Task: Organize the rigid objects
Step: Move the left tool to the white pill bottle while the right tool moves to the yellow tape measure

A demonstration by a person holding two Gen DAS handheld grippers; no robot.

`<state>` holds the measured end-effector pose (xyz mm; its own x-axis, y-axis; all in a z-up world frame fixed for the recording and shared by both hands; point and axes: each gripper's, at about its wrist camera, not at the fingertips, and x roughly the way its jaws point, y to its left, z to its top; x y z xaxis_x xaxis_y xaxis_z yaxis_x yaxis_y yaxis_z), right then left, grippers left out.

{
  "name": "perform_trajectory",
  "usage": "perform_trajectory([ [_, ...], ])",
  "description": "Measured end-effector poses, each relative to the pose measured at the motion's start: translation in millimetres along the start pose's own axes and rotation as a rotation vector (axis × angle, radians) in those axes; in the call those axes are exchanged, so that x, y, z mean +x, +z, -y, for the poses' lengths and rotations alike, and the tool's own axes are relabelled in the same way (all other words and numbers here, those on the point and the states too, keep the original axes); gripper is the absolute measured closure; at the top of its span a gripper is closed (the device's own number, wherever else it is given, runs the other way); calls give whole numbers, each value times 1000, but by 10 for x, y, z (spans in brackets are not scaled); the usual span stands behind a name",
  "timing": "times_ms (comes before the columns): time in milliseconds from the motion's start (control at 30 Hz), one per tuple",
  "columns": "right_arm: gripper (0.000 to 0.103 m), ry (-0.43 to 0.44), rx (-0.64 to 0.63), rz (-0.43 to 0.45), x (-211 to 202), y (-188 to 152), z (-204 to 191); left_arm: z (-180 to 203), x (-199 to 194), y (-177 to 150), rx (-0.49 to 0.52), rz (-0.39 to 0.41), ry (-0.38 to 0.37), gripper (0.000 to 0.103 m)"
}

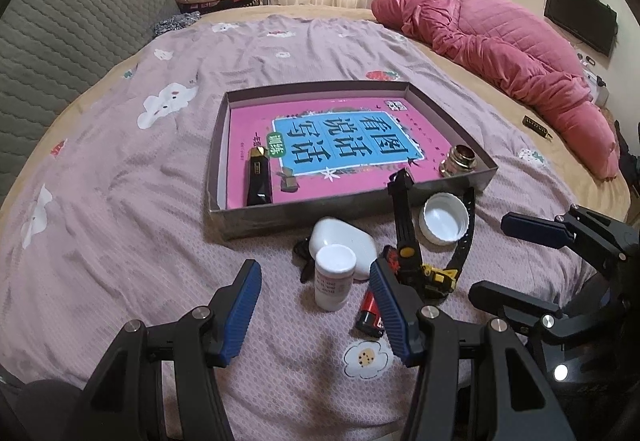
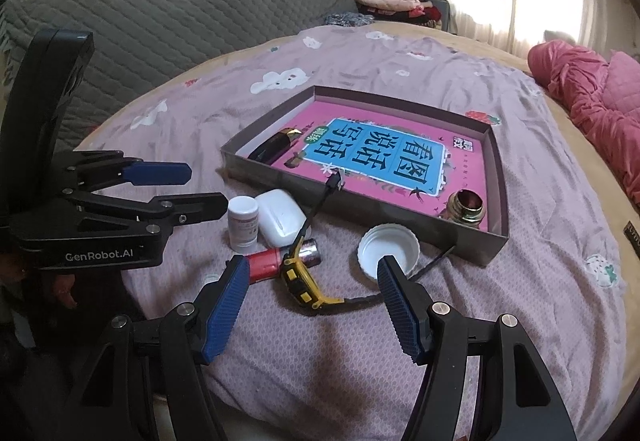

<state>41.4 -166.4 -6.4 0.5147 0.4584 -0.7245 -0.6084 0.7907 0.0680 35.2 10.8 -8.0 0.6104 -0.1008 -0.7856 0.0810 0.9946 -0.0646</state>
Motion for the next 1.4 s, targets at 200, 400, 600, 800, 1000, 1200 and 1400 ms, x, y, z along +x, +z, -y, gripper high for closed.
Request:
perform_trajectory([
  [200,35,13,-5,-14,27,-13,-23,17,67,-41,1,-28,-2,47],
  [400,35,30,-22,-47,101,-40,-62,25,139,-65,1,-56,-14,47],
  [600,35,34,-55,-84,209,-64,-116,-9,212,-81,-17,-80,-25,47],
  [800,35,27,-70,-107,317,-83,-139,-50,287,-79,-40,-95,-37,47],
  [1000,35,44,-68,-112,393,-74,-133,-39,343,-63,-36,-86,-36,47],
  [1200,35,57,-70,-117,456,-68,-124,-37,404,-46,-36,-83,-48,47],
  [1400,41,44,-76,-132,538,-70,-109,-27,444,-39,-34,-80,-74,48],
])
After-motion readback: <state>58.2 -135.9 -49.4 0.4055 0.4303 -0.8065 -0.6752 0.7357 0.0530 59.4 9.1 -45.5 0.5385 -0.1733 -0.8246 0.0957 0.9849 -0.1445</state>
